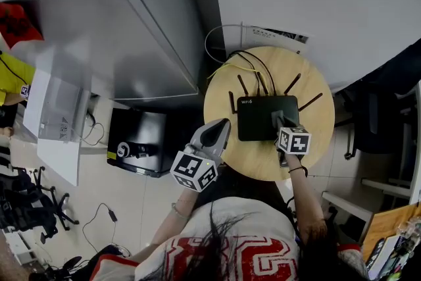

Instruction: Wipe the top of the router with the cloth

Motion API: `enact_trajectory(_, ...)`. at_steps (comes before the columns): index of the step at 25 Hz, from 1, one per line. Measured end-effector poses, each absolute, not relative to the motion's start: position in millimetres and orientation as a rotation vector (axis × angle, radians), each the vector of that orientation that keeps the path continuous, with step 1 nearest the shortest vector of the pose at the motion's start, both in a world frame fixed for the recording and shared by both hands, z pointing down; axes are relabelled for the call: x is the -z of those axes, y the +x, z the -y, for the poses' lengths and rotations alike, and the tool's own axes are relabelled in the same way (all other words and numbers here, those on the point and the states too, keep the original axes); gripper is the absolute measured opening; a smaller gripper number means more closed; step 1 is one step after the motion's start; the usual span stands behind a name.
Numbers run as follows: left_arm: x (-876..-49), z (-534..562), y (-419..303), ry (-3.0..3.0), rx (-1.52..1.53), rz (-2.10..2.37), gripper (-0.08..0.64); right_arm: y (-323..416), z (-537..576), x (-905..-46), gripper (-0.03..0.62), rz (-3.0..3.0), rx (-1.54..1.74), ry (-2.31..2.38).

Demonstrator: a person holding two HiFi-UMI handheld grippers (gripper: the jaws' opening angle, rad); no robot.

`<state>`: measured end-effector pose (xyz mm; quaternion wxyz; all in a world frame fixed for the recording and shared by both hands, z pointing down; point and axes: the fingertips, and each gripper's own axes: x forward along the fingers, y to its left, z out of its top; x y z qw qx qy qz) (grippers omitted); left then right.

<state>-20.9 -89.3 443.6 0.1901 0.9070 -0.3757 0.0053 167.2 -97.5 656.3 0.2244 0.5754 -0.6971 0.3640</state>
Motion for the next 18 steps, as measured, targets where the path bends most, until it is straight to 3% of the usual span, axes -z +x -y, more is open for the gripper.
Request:
enact_trajectory(10, -444, 85, -29, 2.536, -0.015, 1.09, 0.002, 36, 97, -655, 0.035, 2.113, -0.904, 1.216)
enact_trajectory(18, -446, 83, -37, 2.518, -0.01, 1.115, 0.002, 32, 92, -660, 0.035, 2.112, -0.88, 1.171)
